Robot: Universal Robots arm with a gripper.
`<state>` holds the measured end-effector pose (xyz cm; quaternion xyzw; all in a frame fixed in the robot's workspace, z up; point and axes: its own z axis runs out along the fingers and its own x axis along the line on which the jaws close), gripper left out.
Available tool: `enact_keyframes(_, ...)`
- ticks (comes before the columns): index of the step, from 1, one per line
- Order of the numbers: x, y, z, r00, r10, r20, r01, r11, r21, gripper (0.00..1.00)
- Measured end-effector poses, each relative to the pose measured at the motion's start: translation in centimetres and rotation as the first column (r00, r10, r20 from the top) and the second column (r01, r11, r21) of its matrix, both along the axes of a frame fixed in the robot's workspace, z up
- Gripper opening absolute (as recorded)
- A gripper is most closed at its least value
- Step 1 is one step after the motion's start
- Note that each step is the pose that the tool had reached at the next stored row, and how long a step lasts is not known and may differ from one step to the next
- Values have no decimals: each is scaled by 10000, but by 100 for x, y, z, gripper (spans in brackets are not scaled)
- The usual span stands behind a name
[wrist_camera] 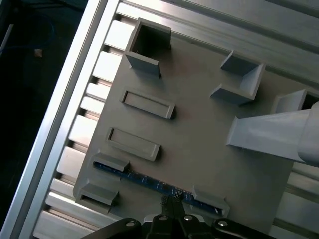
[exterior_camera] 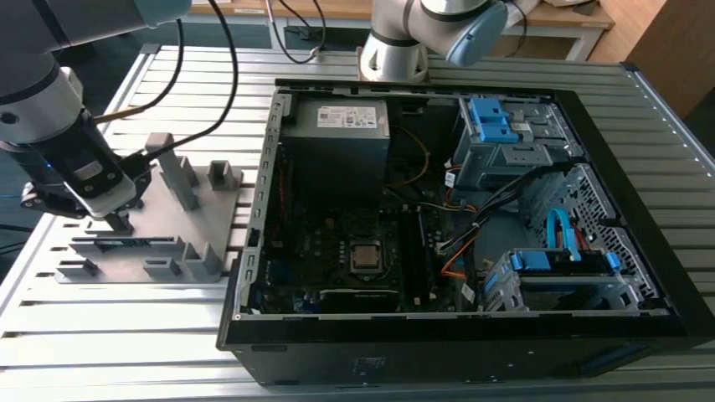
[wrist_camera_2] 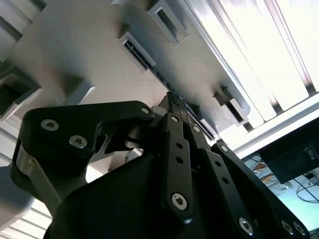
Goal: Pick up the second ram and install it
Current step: 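Pick up the second ram and move it above second insertion slot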
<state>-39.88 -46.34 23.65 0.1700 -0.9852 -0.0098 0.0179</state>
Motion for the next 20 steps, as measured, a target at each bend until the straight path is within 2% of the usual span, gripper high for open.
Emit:
enact_keyframes(9,0,0,0,9970,777,0,-777,9970,1,10)
enact_keyframes(20,0,0,0,9864,1646,1,-1646,9864,0,10)
